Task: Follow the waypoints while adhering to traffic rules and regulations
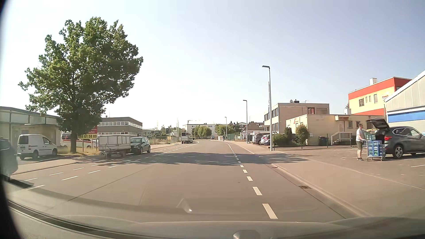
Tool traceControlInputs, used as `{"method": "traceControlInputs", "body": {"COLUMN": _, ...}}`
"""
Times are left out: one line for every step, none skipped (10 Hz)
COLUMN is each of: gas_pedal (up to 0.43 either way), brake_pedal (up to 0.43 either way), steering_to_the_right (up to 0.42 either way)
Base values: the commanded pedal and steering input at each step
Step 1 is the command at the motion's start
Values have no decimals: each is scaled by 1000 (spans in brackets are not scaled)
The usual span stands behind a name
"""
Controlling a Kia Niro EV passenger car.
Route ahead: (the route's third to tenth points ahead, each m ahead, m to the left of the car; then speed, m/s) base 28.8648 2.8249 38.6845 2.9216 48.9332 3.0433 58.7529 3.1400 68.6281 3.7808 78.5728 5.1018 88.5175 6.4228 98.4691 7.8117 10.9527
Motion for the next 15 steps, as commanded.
{"method": "traceControlInputs", "body": {"gas_pedal": 87, "brake_pedal": 18, "steering_to_the_right": -8}}
{"method": "traceControlInputs", "body": {"gas_pedal": 87, "brake_pedal": 18, "steering_to_the_right": -9}}
{"method": "traceControlInputs", "body": {"gas_pedal": 87, "brake_pedal": 18, "steering_to_the_right": -8}}
{"method": "traceControlInputs", "body": {"gas_pedal": 87, "brake_pedal": 12, "steering_to_the_right": -8}}
{"method": "traceControlInputs", "body": {"gas_pedal": 87, "brake_pedal": 18, "steering_to_the_right": -8}}
{"method": "traceControlInputs", "body": {"gas_pedal": 87, "brake_pedal": 18, "steering_to_the_right": -8}}
{"method": "traceControlInputs", "body": {"gas_pedal": 87, "brake_pedal": 18, "steering_to_the_right": -7}}
{"method": "traceControlInputs", "body": {"gas_pedal": 87, "brake_pedal": 18, "steering_to_the_right": -7}}
{"method": "traceControlInputs", "body": {"gas_pedal": 87, "brake_pedal": 12, "steering_to_the_right": -7}}
{"method": "traceControlInputs", "body": {"gas_pedal": 87, "brake_pedal": 12, "steering_to_the_right": -6}}
{"method": "traceControlInputs", "body": {"gas_pedal": 87, "brake_pedal": 18, "steering_to_the_right": -6}}
{"method": "traceControlInputs", "body": {"gas_pedal": 87, "brake_pedal": 18, "steering_to_the_right": -5}}
{"method": "traceControlInputs", "body": {"gas_pedal": 87, "brake_pedal": 18, "steering_to_the_right": -5}}
{"method": "traceControlInputs", "body": {"gas_pedal": 87, "brake_pedal": 18, "steering_to_the_right": -5}}
{"method": "traceControlInputs", "body": {"gas_pedal": 87, "brake_pedal": 18, "steering_to_the_right": -4}}
